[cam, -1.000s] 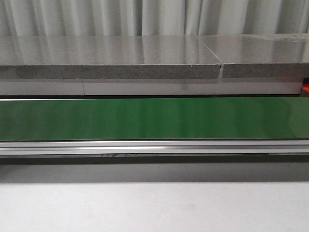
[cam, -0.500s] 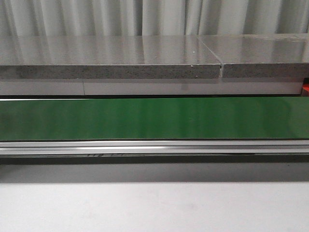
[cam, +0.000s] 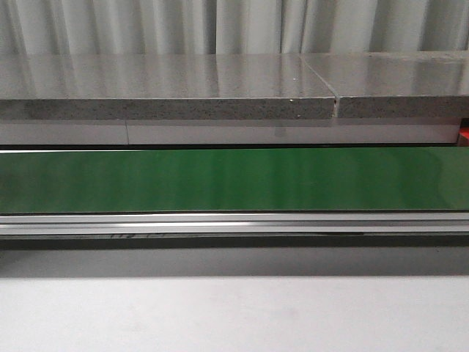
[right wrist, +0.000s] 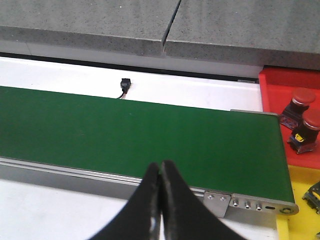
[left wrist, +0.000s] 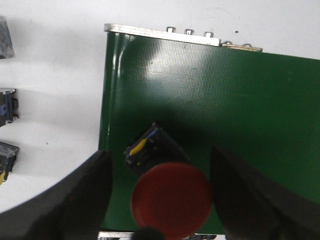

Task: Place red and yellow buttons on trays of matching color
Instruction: 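Grasp a red button with the left gripper and set it on the belt, then lower the left gripper onto a yellow button and grasp it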

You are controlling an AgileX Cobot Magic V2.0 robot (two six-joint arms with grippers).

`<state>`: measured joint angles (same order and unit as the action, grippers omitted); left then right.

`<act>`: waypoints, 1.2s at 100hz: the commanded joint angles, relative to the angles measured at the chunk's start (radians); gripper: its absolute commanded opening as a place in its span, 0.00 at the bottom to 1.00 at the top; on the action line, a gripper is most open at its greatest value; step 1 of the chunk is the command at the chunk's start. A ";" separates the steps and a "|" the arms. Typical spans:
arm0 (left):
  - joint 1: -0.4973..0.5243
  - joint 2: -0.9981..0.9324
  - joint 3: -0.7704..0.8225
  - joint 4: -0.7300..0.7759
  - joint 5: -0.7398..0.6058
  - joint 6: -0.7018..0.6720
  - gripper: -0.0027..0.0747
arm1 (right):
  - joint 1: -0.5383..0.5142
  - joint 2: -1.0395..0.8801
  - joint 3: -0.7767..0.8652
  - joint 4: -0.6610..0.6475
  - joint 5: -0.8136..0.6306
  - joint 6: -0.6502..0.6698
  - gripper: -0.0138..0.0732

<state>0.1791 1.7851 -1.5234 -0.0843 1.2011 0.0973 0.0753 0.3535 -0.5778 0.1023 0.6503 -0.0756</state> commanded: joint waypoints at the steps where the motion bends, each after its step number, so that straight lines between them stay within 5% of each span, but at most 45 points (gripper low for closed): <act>1: -0.005 -0.045 -0.034 -0.015 -0.024 0.000 0.67 | 0.001 0.008 -0.027 0.003 -0.074 -0.003 0.08; 36: -0.003 -0.132 -0.040 -0.095 -0.181 -0.010 0.67 | 0.001 0.008 -0.027 0.003 -0.074 -0.003 0.08; 63: 0.044 -0.182 -0.038 -0.099 -0.168 -0.011 0.67 | 0.001 0.008 -0.027 0.003 -0.074 -0.003 0.08; 120: 0.325 -0.372 0.233 -0.095 -0.157 -0.051 0.67 | 0.001 0.008 -0.027 0.003 -0.074 -0.003 0.08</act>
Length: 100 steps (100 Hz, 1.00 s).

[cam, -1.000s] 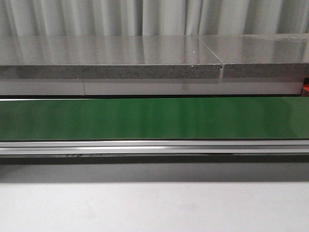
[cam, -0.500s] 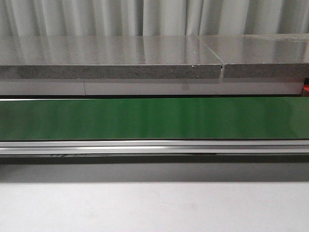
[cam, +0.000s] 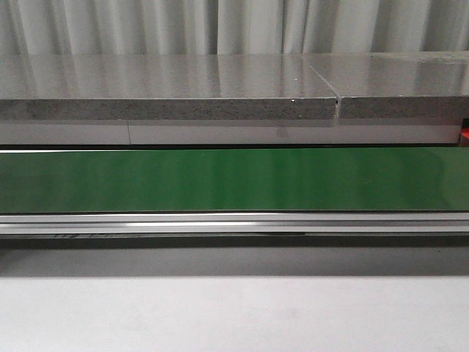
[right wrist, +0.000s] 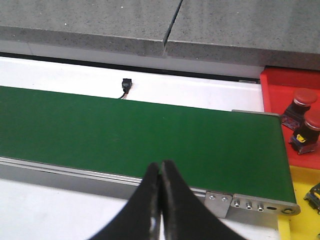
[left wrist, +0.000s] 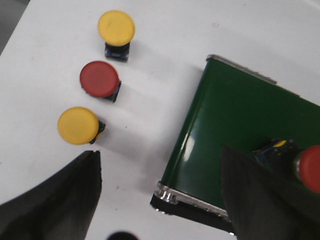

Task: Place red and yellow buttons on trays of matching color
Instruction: 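Lower the left gripper onto a yellow button and grasp it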

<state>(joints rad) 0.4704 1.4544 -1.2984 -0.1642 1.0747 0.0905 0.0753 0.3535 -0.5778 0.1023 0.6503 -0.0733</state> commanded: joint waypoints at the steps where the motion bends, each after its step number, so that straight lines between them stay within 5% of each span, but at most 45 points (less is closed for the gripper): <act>1: 0.037 -0.041 0.010 -0.016 -0.030 -0.050 0.67 | 0.001 0.008 -0.027 0.003 -0.074 -0.006 0.08; 43: 0.094 0.087 0.027 0.044 0.014 -0.063 0.67 | 0.001 0.008 -0.027 0.003 -0.074 -0.006 0.08; 100: 0.094 0.281 0.026 0.050 -0.142 -0.063 0.67 | 0.001 0.008 -0.027 0.003 -0.074 -0.006 0.08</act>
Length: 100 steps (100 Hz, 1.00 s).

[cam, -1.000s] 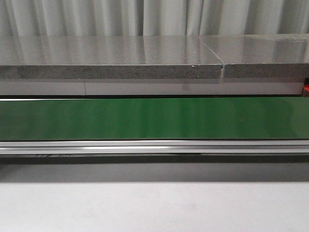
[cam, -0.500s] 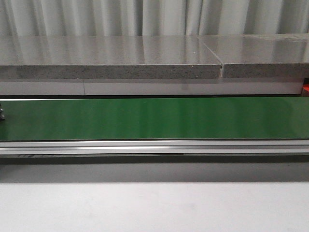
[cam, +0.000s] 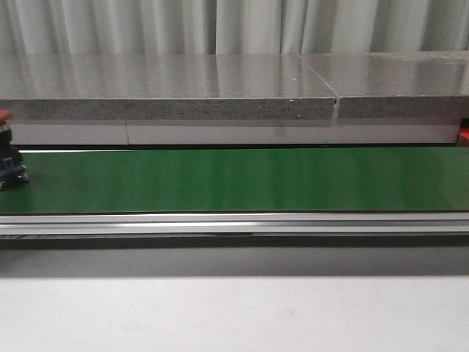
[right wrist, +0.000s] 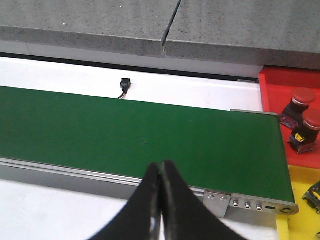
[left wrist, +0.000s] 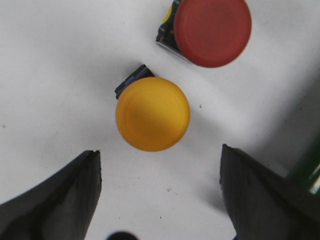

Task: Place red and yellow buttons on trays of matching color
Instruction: 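Lower the left gripper onto a yellow button and grasp it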

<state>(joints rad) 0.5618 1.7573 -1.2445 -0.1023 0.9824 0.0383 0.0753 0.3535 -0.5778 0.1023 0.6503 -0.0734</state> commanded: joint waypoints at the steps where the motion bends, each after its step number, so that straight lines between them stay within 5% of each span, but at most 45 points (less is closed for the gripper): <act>1: 0.002 -0.018 -0.028 -0.012 -0.054 -0.011 0.67 | 0.001 0.008 -0.027 0.003 -0.074 -0.005 0.08; 25: 0.002 0.013 -0.028 -0.012 -0.107 -0.011 0.66 | 0.001 0.008 -0.027 0.003 -0.074 -0.005 0.08; 66: 0.002 0.014 -0.028 -0.012 -0.119 0.001 0.37 | 0.001 0.008 -0.027 0.003 -0.074 -0.005 0.08; 100: -0.007 -0.134 -0.028 -0.012 -0.058 0.012 0.35 | 0.001 0.008 -0.027 0.003 -0.074 -0.005 0.08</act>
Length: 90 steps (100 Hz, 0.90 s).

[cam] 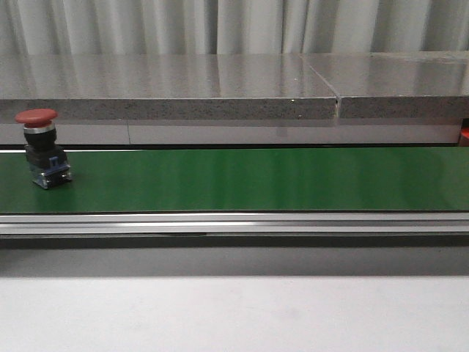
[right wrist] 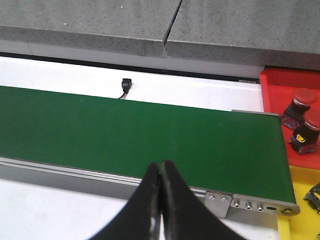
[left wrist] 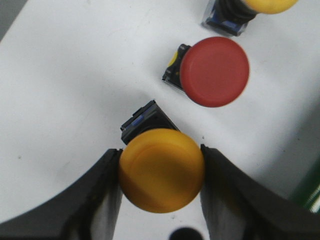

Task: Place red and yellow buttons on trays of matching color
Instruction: 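Lower the left gripper onto a yellow button and grasp it, then set the yellow button on the belt and open the left gripper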

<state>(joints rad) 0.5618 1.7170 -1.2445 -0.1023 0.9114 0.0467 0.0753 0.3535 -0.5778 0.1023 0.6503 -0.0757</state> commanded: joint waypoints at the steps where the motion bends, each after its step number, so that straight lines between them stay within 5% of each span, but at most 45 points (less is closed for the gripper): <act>1: -0.007 -0.101 -0.028 -0.012 0.015 0.004 0.35 | 0.001 0.008 -0.027 0.003 -0.074 -0.003 0.08; 58: -0.261 -0.214 -0.029 -0.012 0.077 0.020 0.35 | 0.001 0.008 -0.027 0.003 -0.074 -0.003 0.08; 90: -0.302 -0.169 -0.029 -0.039 0.063 0.023 0.35 | 0.001 0.008 -0.027 0.003 -0.074 -0.003 0.08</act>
<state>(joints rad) 0.2702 1.5699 -1.2445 -0.1137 1.0080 0.0680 0.0753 0.3535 -0.5778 0.1023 0.6503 -0.0738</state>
